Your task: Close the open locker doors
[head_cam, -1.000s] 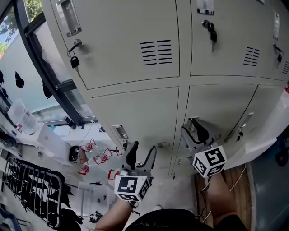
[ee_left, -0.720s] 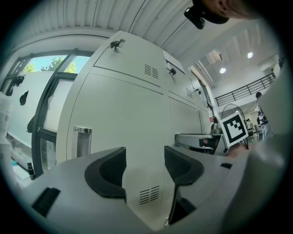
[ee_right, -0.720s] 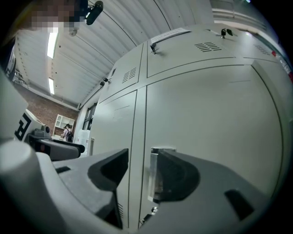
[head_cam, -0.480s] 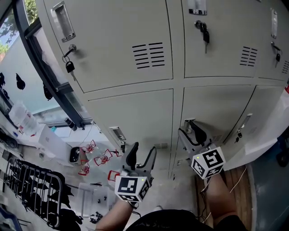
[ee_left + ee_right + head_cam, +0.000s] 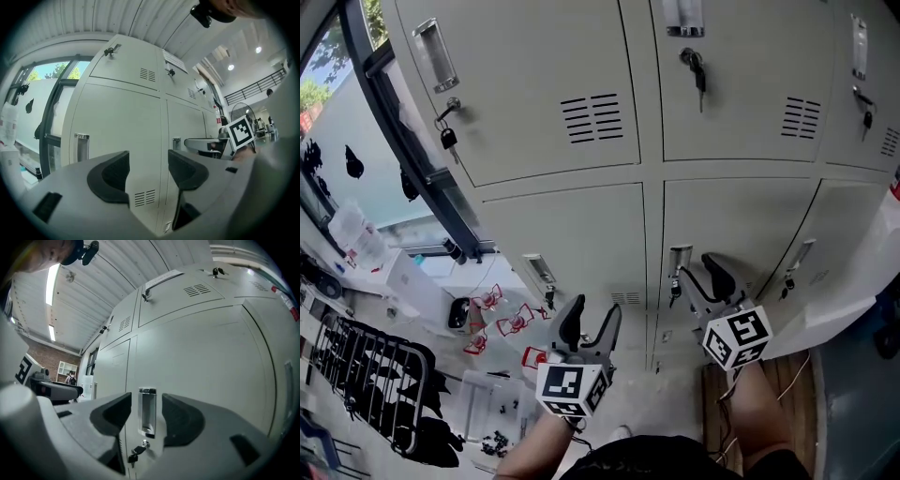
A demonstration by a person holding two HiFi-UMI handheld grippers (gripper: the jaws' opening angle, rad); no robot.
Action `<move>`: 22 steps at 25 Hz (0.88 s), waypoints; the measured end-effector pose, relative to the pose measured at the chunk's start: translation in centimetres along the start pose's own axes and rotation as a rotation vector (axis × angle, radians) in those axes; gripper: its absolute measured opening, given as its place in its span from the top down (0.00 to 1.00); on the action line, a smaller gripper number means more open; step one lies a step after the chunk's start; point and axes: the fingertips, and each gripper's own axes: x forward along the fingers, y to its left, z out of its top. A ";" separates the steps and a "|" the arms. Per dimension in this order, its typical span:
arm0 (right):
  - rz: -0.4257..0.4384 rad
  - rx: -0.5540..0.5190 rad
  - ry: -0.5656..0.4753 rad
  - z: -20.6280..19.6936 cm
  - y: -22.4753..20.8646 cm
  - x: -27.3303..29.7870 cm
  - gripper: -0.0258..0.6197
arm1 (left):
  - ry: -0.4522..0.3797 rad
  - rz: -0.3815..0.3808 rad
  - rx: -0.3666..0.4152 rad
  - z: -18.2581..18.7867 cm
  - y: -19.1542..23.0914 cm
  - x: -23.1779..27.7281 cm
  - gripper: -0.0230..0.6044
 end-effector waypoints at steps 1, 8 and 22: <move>0.010 -0.002 0.000 0.1 -0.1 -0.5 0.67 | -0.002 0.009 -0.001 0.1 -0.5 -0.2 0.55; 0.101 -0.006 -0.001 0.7 -1.3 -5.4 0.67 | -0.004 0.083 -0.012 -0.2 -6.0 -2.1 0.56; 0.383 0.082 -0.001 -1.1 6.0 -13.1 0.67 | 0.059 0.327 -0.009 -2.7 -10.9 -14.7 0.76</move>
